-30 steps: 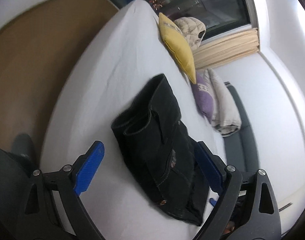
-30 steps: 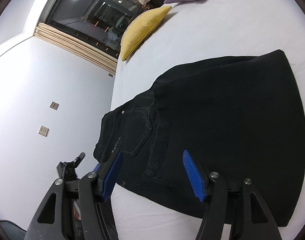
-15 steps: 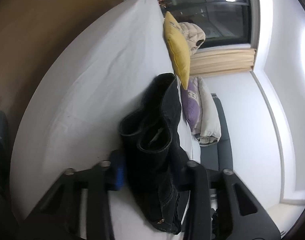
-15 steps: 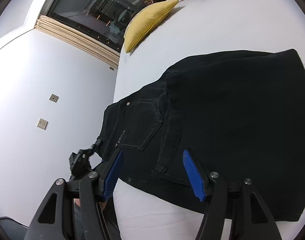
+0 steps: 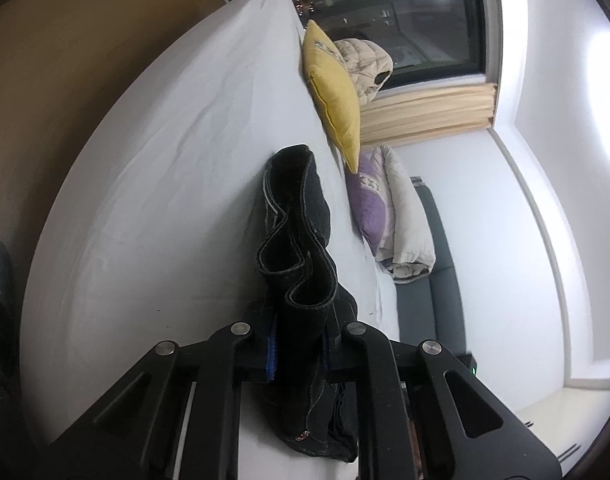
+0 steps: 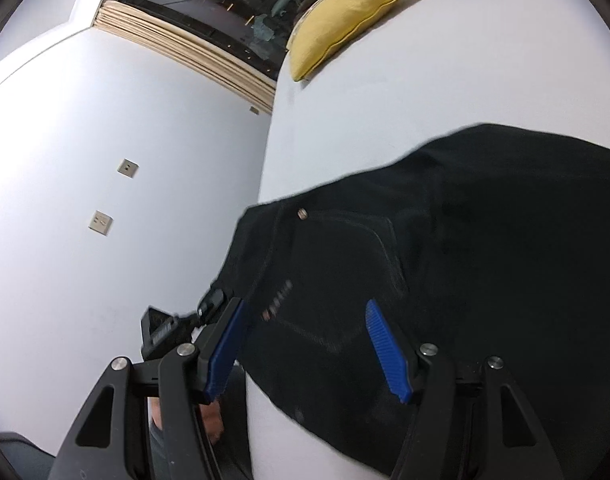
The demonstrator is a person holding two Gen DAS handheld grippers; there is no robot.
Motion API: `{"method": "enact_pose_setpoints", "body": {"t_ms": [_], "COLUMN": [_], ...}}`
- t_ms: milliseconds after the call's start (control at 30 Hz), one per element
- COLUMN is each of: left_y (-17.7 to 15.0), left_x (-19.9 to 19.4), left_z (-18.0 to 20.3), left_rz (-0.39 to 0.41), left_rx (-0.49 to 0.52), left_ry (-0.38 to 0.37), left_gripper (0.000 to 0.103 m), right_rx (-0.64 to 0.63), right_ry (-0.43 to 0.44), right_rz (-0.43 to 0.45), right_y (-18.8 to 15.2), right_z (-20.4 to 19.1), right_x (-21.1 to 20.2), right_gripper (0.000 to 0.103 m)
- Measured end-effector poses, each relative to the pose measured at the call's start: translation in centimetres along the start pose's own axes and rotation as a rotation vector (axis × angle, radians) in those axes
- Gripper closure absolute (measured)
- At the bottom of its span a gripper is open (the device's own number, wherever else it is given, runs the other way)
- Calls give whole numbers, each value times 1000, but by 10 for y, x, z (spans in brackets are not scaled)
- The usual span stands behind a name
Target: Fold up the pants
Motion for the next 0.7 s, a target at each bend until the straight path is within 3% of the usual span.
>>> {"method": "enact_pose_setpoints", "body": {"t_ms": [100, 167, 200, 333, 467, 533, 700], "left_y": [2, 1, 1, 3, 4, 3, 0], "left_x": [-2, -6, -6, -5, -2, 0, 1], "left_z": [12, 17, 20, 34, 48, 55, 72], "left_rz": [0, -1, -3, -3, -6, -12, -20], "left_rx": [22, 37, 42, 79, 120, 135, 184], "left_ry": [6, 18, 20, 39, 51, 50, 74], "left_gripper": [90, 90, 90, 90, 90, 90, 90], "right_rx": [45, 97, 104, 104, 70, 62, 59], "right_ry": [15, -30, -39, -28, 16, -21, 9], "right_rz": [-46, -143, -147, -145, -113, -144, -119], "right_y": [10, 4, 2, 5, 4, -3, 0], "right_z": [17, 43, 52, 47, 26, 35, 38], "right_x": [22, 47, 53, 46, 34, 43, 38], "right_gripper": [37, 40, 46, 46, 15, 15, 16]}}
Point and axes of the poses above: each gripper's, at about its wrist camera, not at the fingertips, and x roughly the way its jaws point, z to its right, y to its top, the point moved 6 cm from there along x, roughly the way its jaws point, and after that the axes turned 4 degrees about -z, right-handed, at the moved point
